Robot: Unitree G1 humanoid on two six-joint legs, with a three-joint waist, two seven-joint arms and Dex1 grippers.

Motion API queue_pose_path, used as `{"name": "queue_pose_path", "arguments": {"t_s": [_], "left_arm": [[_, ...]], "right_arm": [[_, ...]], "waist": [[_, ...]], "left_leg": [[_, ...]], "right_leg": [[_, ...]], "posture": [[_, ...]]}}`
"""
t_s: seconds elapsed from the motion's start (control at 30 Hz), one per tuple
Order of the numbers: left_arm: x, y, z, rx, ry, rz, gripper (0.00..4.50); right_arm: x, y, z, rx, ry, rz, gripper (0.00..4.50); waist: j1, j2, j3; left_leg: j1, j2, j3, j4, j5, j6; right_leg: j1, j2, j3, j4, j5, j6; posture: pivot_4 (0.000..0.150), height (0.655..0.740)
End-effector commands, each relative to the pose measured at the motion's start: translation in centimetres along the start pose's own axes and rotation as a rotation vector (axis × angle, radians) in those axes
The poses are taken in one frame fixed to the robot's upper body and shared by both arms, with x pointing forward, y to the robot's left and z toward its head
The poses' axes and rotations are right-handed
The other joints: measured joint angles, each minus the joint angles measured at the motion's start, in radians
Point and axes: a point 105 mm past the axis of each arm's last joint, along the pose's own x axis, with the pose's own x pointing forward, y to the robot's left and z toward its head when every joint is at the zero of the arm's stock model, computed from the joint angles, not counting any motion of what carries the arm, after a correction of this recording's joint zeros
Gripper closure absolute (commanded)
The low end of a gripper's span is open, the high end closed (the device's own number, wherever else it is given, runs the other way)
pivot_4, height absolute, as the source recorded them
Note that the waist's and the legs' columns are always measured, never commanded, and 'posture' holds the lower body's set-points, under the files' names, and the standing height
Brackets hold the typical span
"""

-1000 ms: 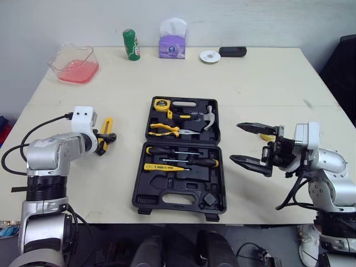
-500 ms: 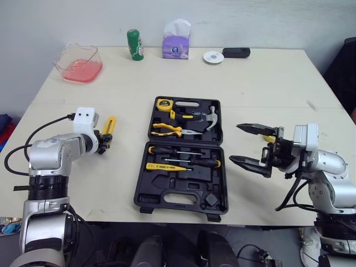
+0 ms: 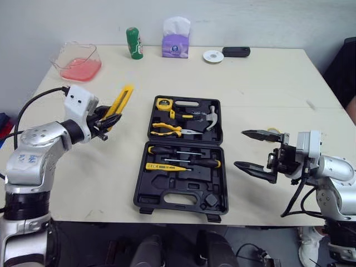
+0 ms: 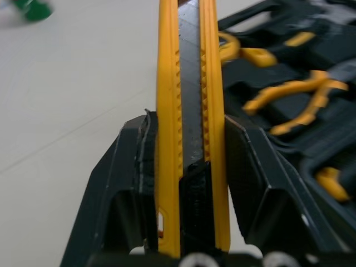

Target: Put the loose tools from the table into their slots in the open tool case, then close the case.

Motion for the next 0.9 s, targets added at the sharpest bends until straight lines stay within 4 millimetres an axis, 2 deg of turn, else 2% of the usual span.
{"name": "queue_pose_path", "arguments": {"t_s": [0.03,0.1,0.2,0.3,0.37,0.5,0.63,0.9], "left_arm": [[-0.6,-5.0,2.9,0.177,-0.122,-0.31,3.27],[-1.0,-7.8,3.4,0.217,-0.155,-0.484,3.27],[-0.9,-10.6,3.6,0.199,-0.173,-0.647,3.27],[-0.9,-12.8,3.2,0.173,-0.164,-0.776,3.27],[-0.8,-13.9,2.3,0.184,-0.121,-0.845,3.27],[0.2,-15.1,0.0,0.23,0.005,-0.917,3.27],[1.3,-16.1,-0.6,0.288,0.038,-0.941,3.27],[3.5,-15.7,-2.3,0.301,0.152,-0.865,3.27]], "right_arm": [[-0.8,0.5,1.2,-0.042,0.012,0.024,0.0],[-1.2,0.9,1.0,-0.034,0.032,0.027,0.0],[-1.5,1.4,0.9,-0.03,0.059,0.043,0.0],[-1.7,1.8,0.8,-0.021,0.079,0.056,0.0],[-1.9,2.0,0.8,-0.019,0.094,0.067,0.0],[-2.2,2.3,1.0,-0.004,0.105,0.07,0.0],[-2.5,2.9,0.7,0.007,0.129,0.087,0.0],[-3.1,4.0,0.1,0.026,0.148,0.086,0.0]], "waist": [[0.001,0.0,0.0],[0.005,0.0,0.0],[0.003,0.0,0.0],[0.003,0.0,0.0],[0.001,0.0,0.0],[0.003,0.0,0.0],[0.006,0.0,0.0],[0.004,0.0,0.0]], "left_leg": [[0.0,0.0,0.0,0.0,0.0,0.0],[0.0,0.0,0.0,0.0,0.0,0.0],[0.0,0.0,0.0,0.0,0.0,0.0],[0.0,0.0,0.0,0.0,0.0,0.001],[0.001,0.0,0.0,0.0,0.0,0.001],[0.001,0.0,0.0,0.0,0.0,0.001],[0.0,0.0,0.0,0.0,0.0,0.002],[0.0,-0.001,-0.001,0.0,0.0,0.003]], "right_leg": [[0.0,0.0,0.0,0.0,0.0,0.0],[0.0,0.0,0.0,0.0,0.0,0.0],[0.001,0.0,0.0,-0.001,0.0,0.0],[0.001,0.001,0.0,0.0,0.0,0.0],[0.001,0.001,0.0,0.0,0.0,0.0],[0.001,0.004,0.0,0.0,0.0,0.0],[0.001,0.004,0.0,-0.001,0.0,0.0],[0.002,0.004,-0.001,-0.001,0.0,0.001]], "posture": [[0.15,0.74],[0.15,0.74],[0.15,0.74],[0.15,0.74],[0.15,0.74],[0.15,0.74],[0.15,0.74],[0.15,0.74]]}}
